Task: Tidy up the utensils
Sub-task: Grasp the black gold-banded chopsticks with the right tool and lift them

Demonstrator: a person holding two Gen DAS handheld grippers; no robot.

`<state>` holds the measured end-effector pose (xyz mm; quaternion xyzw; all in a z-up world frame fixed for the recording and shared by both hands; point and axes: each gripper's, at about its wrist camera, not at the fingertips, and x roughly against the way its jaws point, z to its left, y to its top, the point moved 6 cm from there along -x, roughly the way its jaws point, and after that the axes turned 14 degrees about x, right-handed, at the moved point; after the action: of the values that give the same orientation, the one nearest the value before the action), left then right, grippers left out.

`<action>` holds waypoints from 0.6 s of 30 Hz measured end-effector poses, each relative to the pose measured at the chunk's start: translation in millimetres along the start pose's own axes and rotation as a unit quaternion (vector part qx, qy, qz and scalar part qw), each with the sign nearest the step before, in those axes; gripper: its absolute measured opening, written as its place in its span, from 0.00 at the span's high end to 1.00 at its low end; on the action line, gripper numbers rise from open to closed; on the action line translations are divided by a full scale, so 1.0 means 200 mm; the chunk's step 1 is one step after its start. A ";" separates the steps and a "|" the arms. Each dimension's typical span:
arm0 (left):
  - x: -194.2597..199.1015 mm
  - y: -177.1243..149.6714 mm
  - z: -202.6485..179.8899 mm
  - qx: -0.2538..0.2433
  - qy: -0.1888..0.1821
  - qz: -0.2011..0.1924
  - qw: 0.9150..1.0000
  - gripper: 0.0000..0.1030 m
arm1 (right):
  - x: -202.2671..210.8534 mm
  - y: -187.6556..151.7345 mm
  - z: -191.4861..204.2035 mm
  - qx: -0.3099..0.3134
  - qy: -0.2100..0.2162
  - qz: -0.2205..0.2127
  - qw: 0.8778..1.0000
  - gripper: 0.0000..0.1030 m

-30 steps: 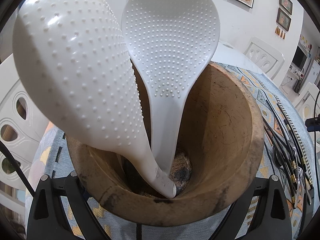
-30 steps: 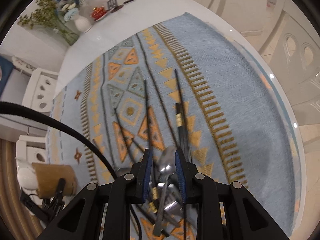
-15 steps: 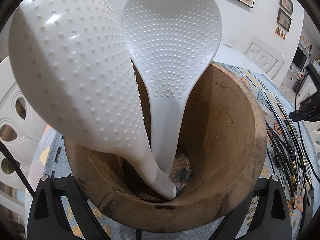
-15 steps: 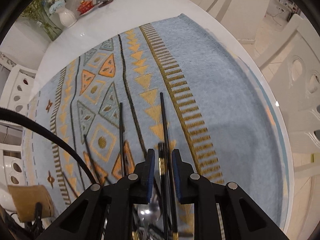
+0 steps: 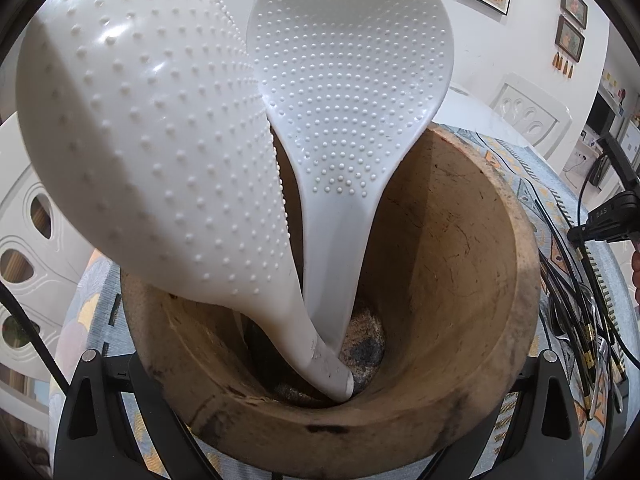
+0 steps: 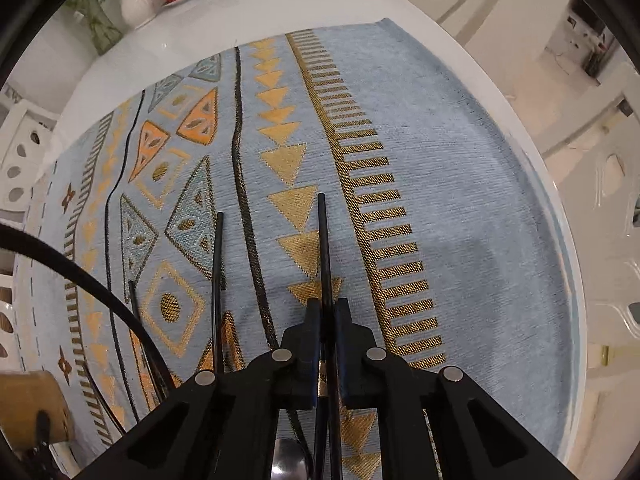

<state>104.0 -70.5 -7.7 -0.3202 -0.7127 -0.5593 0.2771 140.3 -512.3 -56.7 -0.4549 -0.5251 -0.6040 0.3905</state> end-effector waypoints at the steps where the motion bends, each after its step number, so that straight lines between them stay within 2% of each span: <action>1: 0.00 0.00 0.00 0.000 0.000 0.000 1.000 0.07 | 0.02 -0.01 -0.01 -0.005 0.007 -0.007 1.000 0.94; 5: 0.00 0.00 0.00 0.001 0.000 0.000 1.000 0.07 | 0.17 -0.04 -0.04 -0.033 0.044 -0.057 0.997 0.94; 8: 0.00 0.00 0.00 0.000 0.001 0.000 1.000 0.07 | 0.30 -0.09 -0.05 -0.032 0.055 -0.093 0.994 0.94; 13: 0.00 0.00 -0.01 0.000 0.001 0.000 1.000 0.07 | 0.36 -0.12 -0.06 -0.045 0.074 -0.101 0.991 0.94; 18: -0.01 0.01 0.00 -0.001 -0.001 0.003 1.000 0.07 | 0.27 -0.13 -0.06 -0.080 0.108 -0.085 0.987 0.94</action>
<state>106.1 -71.4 -8.4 -0.3230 -0.7112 -0.5592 0.2779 100.0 -519.7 -12.9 -0.3708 -0.4665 -0.7205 0.3546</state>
